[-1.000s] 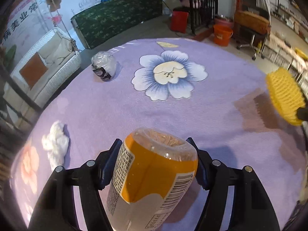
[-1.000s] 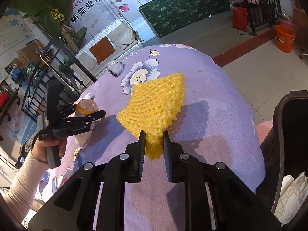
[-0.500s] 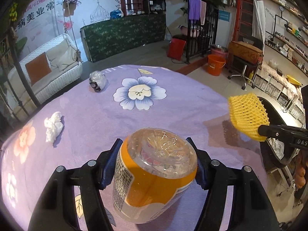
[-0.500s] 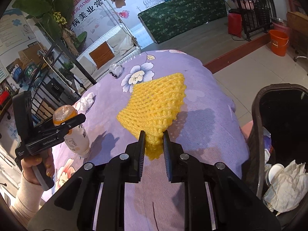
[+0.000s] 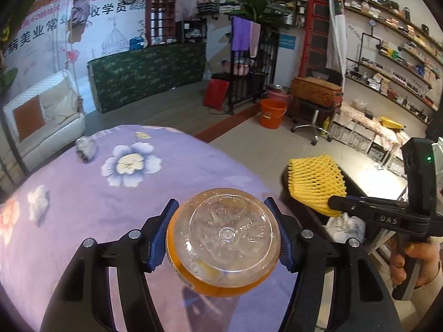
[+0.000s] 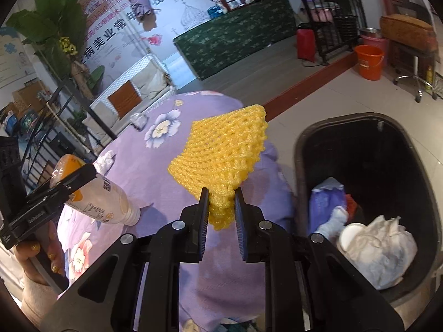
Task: Collect trash
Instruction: 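Carry the net and bottle to the bin and release the net with the right tool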
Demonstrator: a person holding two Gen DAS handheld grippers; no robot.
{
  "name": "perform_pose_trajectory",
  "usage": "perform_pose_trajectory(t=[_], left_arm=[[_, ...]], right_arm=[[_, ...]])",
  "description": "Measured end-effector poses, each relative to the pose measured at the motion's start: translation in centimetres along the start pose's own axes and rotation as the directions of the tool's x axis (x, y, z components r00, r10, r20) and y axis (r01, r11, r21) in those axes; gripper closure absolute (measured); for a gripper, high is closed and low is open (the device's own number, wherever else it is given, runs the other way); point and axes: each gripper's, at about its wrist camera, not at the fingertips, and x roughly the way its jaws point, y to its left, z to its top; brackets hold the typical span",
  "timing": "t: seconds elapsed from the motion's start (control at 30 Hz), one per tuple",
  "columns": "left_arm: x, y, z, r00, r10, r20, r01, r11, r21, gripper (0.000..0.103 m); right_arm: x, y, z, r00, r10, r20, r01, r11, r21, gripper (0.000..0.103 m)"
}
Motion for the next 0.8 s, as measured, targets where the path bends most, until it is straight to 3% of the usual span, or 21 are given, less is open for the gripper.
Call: perform_pose_trajectory(t=[0.3,0.57,0.67,0.7,0.77,0.8], left_arm=[[2.0,-6.0,1.8,0.990,-0.135,0.038,0.134,0.990,0.035,0.041],[4.0,-10.5,2.7,0.972,-0.231,0.032,0.228,0.970,0.078,0.041],[4.4,-11.7,2.7,0.968,-0.249,0.027,0.246,0.965,0.090,0.041],[4.6,-12.0,2.8,0.967,-0.255,0.024,0.252,0.963,0.089,0.041],[4.8,-12.5,2.9,0.965,-0.262,0.022,0.260,0.962,0.085,0.041],[5.0,-12.7,3.0,0.964,-0.266,0.020,0.264,0.961,0.082,0.041]], right_arm=[[-4.0,-6.6,-0.8,0.981,-0.186,0.057,0.182,0.981,0.068,0.084],[-3.2,-12.4,-2.5,0.957,-0.288,-0.034,0.290,0.946,0.146,0.083],[-2.3,-13.8,-3.3,0.948,-0.312,-0.064,0.318,0.930,0.181,0.071],[-2.1,-14.3,-3.5,0.947,-0.315,-0.072,0.323,0.925,0.199,0.058],[-2.2,-15.2,-4.1,0.945,-0.320,-0.071,0.328,0.916,0.232,0.041],[-2.5,-15.3,-4.2,0.944,-0.325,-0.058,0.330,0.913,0.242,0.041]])
